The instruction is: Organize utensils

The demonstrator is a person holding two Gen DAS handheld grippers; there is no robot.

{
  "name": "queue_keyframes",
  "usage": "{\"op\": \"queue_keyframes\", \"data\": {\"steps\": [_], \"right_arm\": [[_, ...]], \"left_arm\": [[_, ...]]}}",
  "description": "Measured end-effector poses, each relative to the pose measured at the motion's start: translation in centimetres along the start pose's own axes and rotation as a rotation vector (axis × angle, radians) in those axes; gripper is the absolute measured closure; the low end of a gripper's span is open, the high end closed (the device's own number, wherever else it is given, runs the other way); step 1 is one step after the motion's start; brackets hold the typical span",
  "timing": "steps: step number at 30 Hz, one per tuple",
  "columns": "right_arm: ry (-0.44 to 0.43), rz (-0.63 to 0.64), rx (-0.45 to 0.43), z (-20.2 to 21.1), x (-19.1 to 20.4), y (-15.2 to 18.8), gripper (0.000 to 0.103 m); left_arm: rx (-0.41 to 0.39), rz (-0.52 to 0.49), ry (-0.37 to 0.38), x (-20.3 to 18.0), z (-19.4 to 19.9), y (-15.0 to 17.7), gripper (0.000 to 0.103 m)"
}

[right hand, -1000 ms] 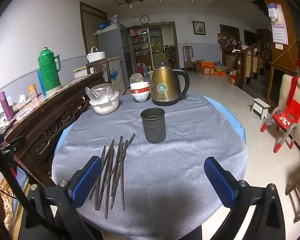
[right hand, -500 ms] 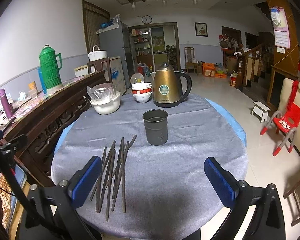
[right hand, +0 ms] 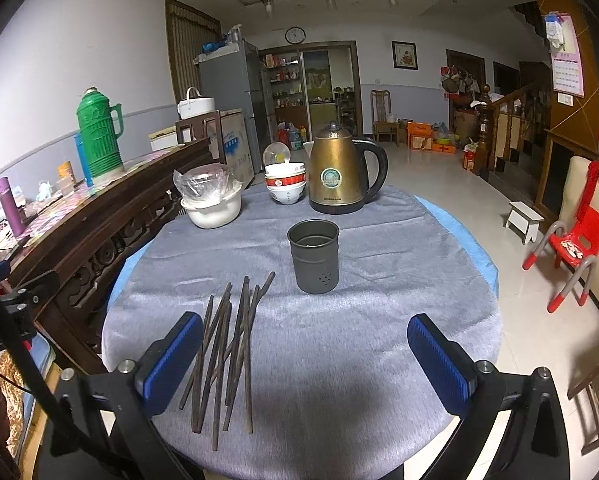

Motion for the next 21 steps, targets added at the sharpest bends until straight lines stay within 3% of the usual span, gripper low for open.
{"op": "queue_keyframes", "data": {"steps": [21], "right_arm": [[-0.002, 0.003, 0.033, -2.1, 0.4, -0.6, 0.000]], "left_arm": [[0.027, -0.002, 0.006, 0.0, -2.2, -0.2, 0.000]]}}
Point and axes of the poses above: each gripper's, at about its wrist camera, not at the fingertips, and z roughly against the way its jaws point, x to its left, y to its underside, the point moved 10 cm from there along -z, roughly the way its jaws point, and after that the axes turned 3 degrees about -z, right-handed, at the moved point
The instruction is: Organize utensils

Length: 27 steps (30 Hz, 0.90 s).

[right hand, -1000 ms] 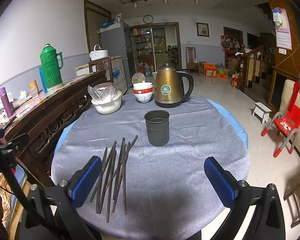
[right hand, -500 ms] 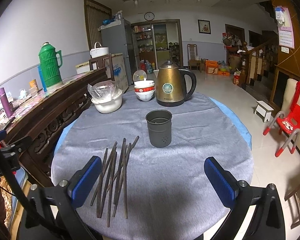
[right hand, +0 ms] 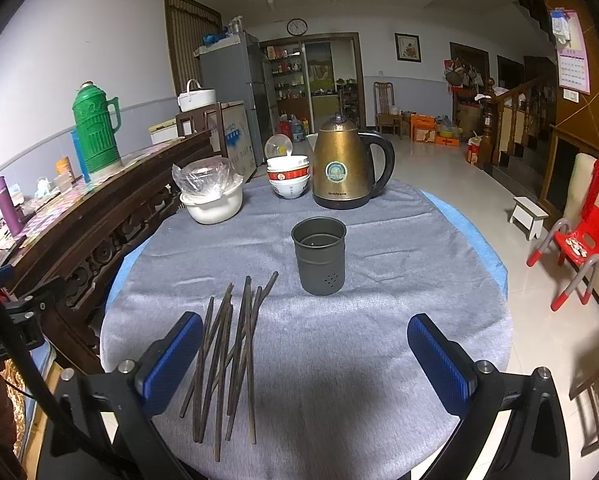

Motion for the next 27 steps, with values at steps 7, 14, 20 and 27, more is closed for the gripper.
{"op": "queue_keyframes", "data": {"steps": [7, 14, 20, 27], "right_arm": [[0.003, -0.001, 0.006, -0.4, 0.1, 0.0, 0.000], [0.003, -0.004, 0.006, -0.5, 0.1, 0.0, 0.000], [0.004, -0.005, 0.012, -0.7, 0.1, -0.1, 0.000], [0.005, -0.007, 0.020, -1.2, 0.2, -0.1, 0.000]], "left_arm": [[0.008, 0.003, 0.005, 0.1, -0.4, 0.1, 0.000], [0.011, 0.002, 0.005, 0.0, -0.4, 0.2, 0.000], [0.016, 0.003, 0.008, -0.1, -0.8, 0.2, 0.000], [0.025, 0.004, 0.012, -0.2, -1.3, 0.3, 0.000]]}}
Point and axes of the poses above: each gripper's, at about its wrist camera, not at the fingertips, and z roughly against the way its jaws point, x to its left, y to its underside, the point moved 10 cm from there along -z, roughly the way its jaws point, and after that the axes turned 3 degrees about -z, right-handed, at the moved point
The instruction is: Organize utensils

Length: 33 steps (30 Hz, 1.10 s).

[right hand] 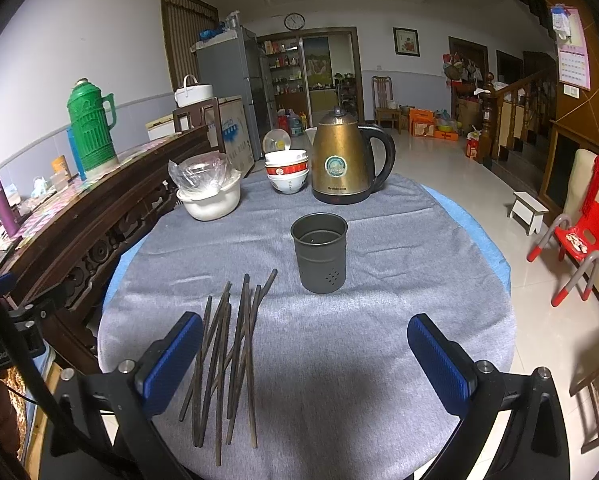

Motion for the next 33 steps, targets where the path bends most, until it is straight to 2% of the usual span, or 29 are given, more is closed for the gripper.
{"op": "queue_keyframes", "data": {"steps": [9, 13, 15, 17, 19, 22, 24, 25, 28, 30, 33], "right_arm": [[-0.007, -0.009, 0.023, -1.6, 0.1, 0.1, 0.000], [-0.032, -0.024, 0.067, -3.6, 0.1, 0.6, 0.000], [-0.068, -0.041, 0.102, -5.1, 0.4, 1.2, 0.001], [-0.122, -0.055, 0.154, -7.1, 1.0, 2.1, 0.008], [-0.159, -0.039, 0.200, -9.2, 1.9, 3.0, 0.029], [-0.239, -0.025, 0.290, -12.8, 3.5, 4.5, 0.051], [-0.289, -0.038, 0.343, -15.2, 4.6, 5.4, 0.060], [-0.307, -0.044, 0.363, -16.0, 5.0, 5.7, 0.064], [-0.360, -0.076, 0.419, -18.6, 6.2, 6.6, 0.066], [-0.358, -0.090, 0.457, -20.3, 6.7, 7.2, 0.068], [-0.343, -0.118, 0.506, -22.2, 6.8, 8.1, 0.078]], "left_arm": [[0.026, 0.004, 0.026, -0.1, -1.6, 0.1, 0.000], [0.117, 0.034, 0.135, -0.5, -4.7, 1.4, 0.000], [0.157, 0.038, 0.165, -0.9, -6.3, 2.3, 0.000], [0.205, 0.039, 0.210, -1.4, -8.2, 3.3, 0.000], [0.253, 0.042, 0.270, -2.2, -10.2, 4.3, 0.001], [0.312, 0.065, 0.346, -3.1, -12.6, 5.2, 0.017], [0.356, 0.084, 0.399, -3.9, -13.9, 5.7, 0.034], [0.371, 0.094, 0.425, -4.2, -14.4, 5.8, 0.036], [0.407, 0.116, 0.496, -5.3, -15.7, 5.8, 0.043], [0.418, 0.117, 0.525, -5.9, -16.4, 5.5, 0.043], [0.446, 0.124, 0.553, -6.8, -17.6, 5.5, 0.043]]}}
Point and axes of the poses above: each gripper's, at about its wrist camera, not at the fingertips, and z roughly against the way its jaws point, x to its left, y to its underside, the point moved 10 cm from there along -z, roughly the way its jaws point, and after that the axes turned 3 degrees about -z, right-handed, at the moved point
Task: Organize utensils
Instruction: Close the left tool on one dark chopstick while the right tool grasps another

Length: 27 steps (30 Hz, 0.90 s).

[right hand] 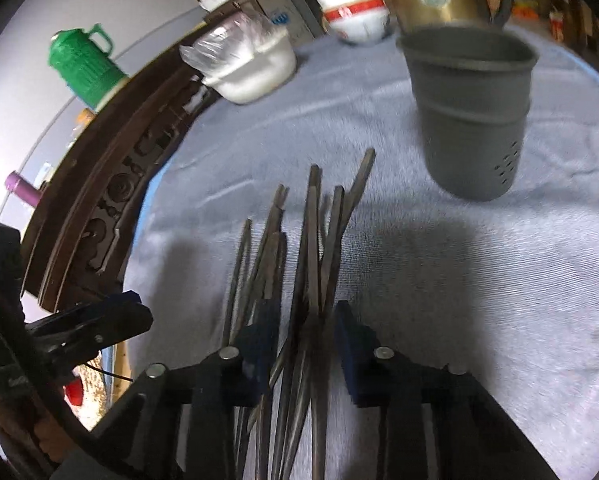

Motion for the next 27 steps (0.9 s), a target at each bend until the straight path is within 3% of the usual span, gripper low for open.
{"op": "queue_keyframes", "data": {"steps": [5, 10, 14, 17, 20, 25, 27], "right_arm": [[0.033, -0.017, 0.016, -0.5, -1.1, 0.1, 0.088], [0.061, -0.063, 0.005, 0.0, -3.5, -0.1, 0.089], [0.060, -0.083, 0.003, 0.8, -4.5, -0.4, 0.089], [0.037, -0.136, 0.005, 1.1, -4.9, -1.1, 0.087], [0.051, -0.161, -0.007, 0.9, -5.6, -2.1, 0.087], [0.046, -0.161, -0.006, -0.2, -5.2, -2.9, 0.085], [0.060, -0.146, -0.015, -0.1, -5.1, -3.0, 0.088]], "left_arm": [[0.042, -0.003, 0.001, 0.0, -2.4, -1.0, 0.045], [0.077, -0.001, 0.014, -0.4, -4.5, -2.1, 0.059], [0.111, 0.006, 0.019, -0.3, -6.0, -2.6, 0.080], [0.126, 0.018, 0.038, -0.3, -6.7, -2.8, 0.083], [0.134, 0.022, 0.043, -0.1, -7.1, -2.9, 0.095], [0.131, 0.037, 0.067, 0.2, -7.0, -3.0, 0.097], [0.127, 0.037, 0.063, 0.5, -6.7, -3.0, 0.097]]}}
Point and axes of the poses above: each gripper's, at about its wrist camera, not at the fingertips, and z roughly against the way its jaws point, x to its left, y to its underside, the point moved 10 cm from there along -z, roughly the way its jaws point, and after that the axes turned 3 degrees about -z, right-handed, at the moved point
